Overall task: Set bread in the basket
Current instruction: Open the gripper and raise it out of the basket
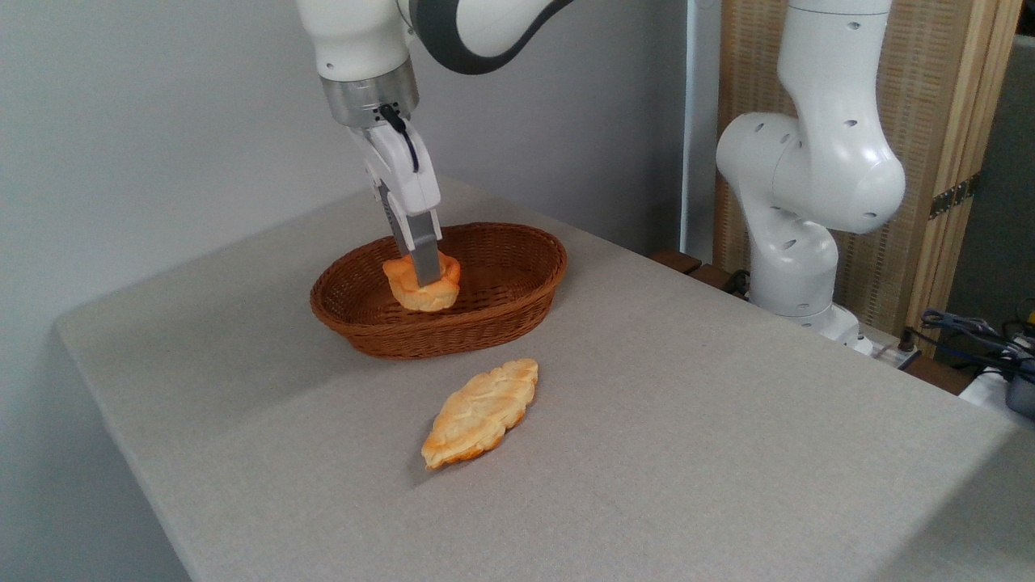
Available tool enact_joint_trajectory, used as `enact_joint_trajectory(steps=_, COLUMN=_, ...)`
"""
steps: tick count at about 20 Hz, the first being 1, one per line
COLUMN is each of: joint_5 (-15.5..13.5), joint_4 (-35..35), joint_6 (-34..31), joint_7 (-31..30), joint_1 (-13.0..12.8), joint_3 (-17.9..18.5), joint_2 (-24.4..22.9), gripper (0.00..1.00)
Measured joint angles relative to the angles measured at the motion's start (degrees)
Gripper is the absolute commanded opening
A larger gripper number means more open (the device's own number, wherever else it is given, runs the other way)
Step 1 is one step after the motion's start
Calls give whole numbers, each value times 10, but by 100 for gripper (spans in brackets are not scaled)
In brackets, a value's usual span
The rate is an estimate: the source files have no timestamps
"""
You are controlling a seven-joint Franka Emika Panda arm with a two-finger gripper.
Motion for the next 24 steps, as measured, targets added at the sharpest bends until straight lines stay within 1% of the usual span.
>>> enact_joint_trajectory(steps=1, joint_5=-6, joint_4=0, joint_6=0, joint_7=0, joint_1=0, joint_3=-9, joint_2=2, gripper=99)
enact_joint_trajectory(steps=2, joint_5=-9, joint_4=-1, joint_6=-1, joint_7=0, joint_1=0, joint_3=-18, joint_2=5, gripper=100)
enact_joint_trajectory(steps=5, joint_5=-11, joint_4=-3, joint_6=-1, joint_7=0, joint_1=0, joint_3=-46, joint_2=17, gripper=100)
enact_joint_trajectory(steps=9, joint_5=-11, joint_4=-4, joint_6=-1, joint_7=0, joint_1=0, joint_3=-59, joint_2=30, gripper=100)
enact_joint_trajectory(steps=16, joint_5=-11, joint_4=-4, joint_6=-1, joint_7=0, joint_1=0, joint_3=-62, joint_2=37, gripper=100)
enact_joint_trajectory(steps=24, joint_5=-11, joint_4=1, joint_6=-1, joint_7=0, joint_1=2, joint_3=-60, joint_2=33, gripper=100)
